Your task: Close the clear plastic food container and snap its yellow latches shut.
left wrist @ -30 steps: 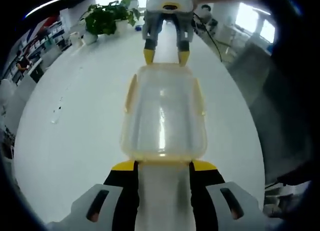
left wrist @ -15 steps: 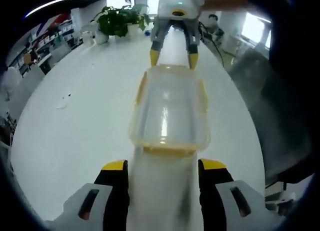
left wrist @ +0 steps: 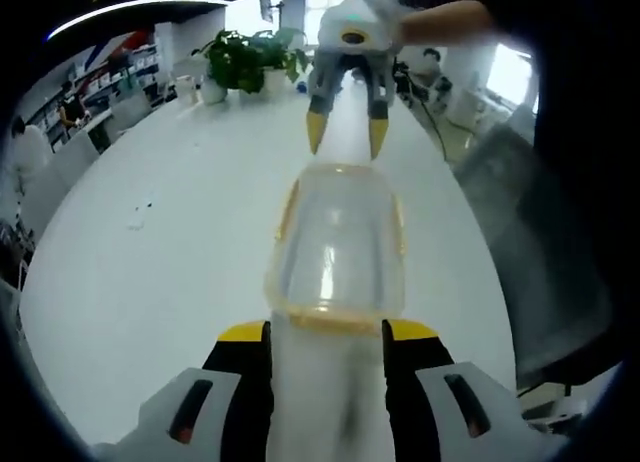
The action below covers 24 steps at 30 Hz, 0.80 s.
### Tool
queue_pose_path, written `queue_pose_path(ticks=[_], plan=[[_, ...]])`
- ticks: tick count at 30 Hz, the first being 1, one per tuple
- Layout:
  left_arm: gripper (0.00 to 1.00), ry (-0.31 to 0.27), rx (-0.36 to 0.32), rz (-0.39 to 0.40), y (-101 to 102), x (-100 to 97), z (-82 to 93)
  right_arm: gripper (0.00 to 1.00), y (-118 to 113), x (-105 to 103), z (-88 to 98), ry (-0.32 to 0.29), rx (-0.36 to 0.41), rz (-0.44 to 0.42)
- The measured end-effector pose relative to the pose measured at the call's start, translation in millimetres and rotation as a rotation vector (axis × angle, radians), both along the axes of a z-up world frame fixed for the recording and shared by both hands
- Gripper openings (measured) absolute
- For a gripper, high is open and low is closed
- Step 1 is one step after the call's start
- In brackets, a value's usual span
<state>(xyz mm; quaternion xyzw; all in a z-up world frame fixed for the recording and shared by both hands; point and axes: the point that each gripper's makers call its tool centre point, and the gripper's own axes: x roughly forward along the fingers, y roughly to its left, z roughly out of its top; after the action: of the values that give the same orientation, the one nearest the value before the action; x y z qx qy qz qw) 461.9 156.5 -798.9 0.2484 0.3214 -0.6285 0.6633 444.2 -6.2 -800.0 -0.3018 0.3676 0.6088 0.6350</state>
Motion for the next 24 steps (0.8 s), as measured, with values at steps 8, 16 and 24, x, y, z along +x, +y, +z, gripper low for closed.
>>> queue_pose_path(ticks=[8, 16, 24], plan=[[0.35, -0.001, -0.016, -0.003, -6, 3.1, 4.1, 0.33, 1, 2, 1.2, -0.010, 0.004, -0.001], [0.35, -0.008, -0.030, -0.019, -28, -1.1, 6.9, 0.31, 21, 0, 1.3, -0.005, 0.033, 0.003], [0.34, -0.009, -0.070, -0.036, -57, -4.4, 11.2, 0.31, 52, 0, 2.6, -0.014, 0.055, 0.037]])
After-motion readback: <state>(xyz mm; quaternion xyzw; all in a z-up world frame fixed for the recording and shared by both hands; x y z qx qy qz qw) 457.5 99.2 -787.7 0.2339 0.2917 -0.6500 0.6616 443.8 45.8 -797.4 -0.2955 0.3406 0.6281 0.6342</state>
